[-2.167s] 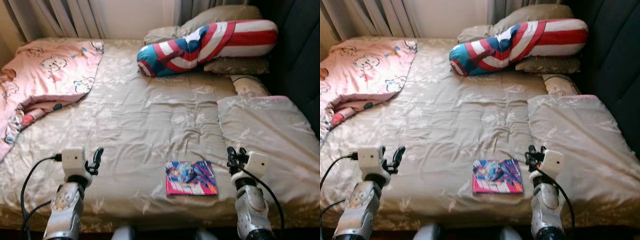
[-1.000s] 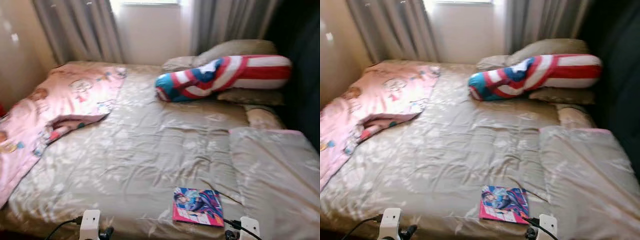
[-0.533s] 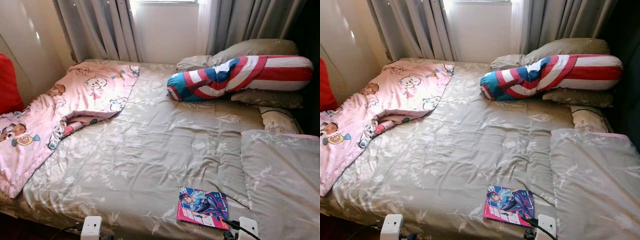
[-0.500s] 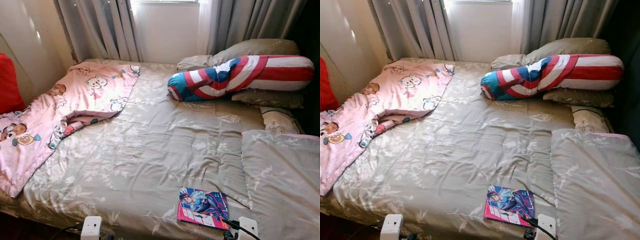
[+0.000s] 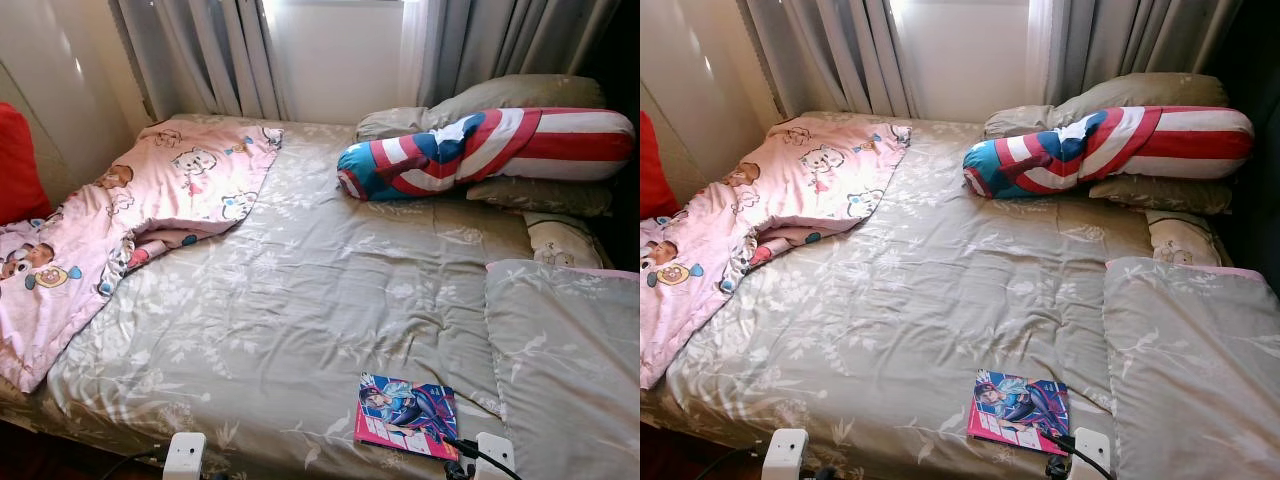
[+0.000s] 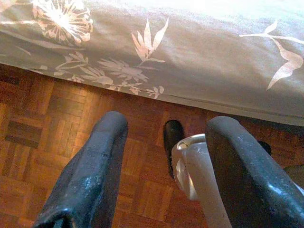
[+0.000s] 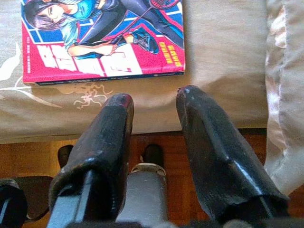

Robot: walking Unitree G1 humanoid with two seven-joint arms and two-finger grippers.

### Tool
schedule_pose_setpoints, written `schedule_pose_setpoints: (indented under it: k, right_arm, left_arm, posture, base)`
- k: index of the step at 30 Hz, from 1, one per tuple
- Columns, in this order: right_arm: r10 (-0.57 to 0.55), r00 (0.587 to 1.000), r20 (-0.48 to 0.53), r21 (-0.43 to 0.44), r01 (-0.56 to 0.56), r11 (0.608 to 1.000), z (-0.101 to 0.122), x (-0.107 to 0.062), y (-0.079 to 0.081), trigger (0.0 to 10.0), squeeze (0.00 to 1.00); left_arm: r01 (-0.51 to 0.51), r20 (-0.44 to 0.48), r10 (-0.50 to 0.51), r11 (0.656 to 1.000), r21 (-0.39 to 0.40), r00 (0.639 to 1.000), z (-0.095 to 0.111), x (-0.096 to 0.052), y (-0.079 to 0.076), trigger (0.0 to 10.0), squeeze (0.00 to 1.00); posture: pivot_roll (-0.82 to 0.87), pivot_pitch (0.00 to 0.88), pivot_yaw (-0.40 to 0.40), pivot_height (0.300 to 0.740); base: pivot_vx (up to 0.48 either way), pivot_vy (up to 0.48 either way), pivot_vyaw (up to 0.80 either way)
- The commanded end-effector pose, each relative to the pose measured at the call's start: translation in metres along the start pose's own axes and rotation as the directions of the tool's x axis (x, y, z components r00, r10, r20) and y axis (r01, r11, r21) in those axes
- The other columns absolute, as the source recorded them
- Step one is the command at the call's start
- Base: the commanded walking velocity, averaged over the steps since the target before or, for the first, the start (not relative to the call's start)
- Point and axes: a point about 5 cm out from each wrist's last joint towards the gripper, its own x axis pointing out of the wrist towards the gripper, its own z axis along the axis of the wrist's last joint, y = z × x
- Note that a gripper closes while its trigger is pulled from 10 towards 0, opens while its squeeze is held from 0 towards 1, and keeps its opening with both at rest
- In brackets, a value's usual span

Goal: Clean up the room

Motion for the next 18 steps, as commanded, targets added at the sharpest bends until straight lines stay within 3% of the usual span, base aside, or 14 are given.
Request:
schedule_pose_setpoints:
  k: [1,12,14,18]
  right_arm:
    - [0.011,1.000,-0.019,-0.001,-0.011,1.000,-0.0018,0.0005,0.0035,10.0,0.00]
    - [0.022,0.999,-0.027,-0.052,-0.024,0.998,-0.0045,0.0001,0.0065,10.0,0.00]
    - [0.018,0.999,-0.026,-0.042,-0.019,0.999,-0.0047,0.0000,0.0059,10.0,0.00]
    - [0.003,0.999,-0.032,-0.007,-0.003,1.000,-0.0061,-0.0007,0.0017,10.0,0.00]
  left_arm:
    - [-0.006,-0.023,0.006,1.000,-0.009,1.000,-0.0051,-0.0010,0.0004,10.0,0.00]
    - [-0.014,-0.039,0.013,1.000,-0.017,0.999,-0.0088,-0.0020,0.0022,10.0,0.00]
    - [-0.015,-0.044,0.015,1.000,-0.014,0.999,-0.0094,-0.0022,0.0030,10.0,0.00]
    - [-0.022,-0.052,0.021,1.000,-0.013,0.998,-0.0104,-0.0027,0.0051,10.0,0.00]
  posture:
    - [0.03,0.033,-0.005,0.740]
    - [0.03,0.033,-0.001,0.740]
    - [0.03,0.031,0.002,0.740]
    - [0.03,0.024,0.005,0.740]
  base:
    - [0.000,0.000,0.00]
    - [0.000,0.000,0.07]
    - [0.000,0.000,0.80]
    - [0.000,0.000,0.00]
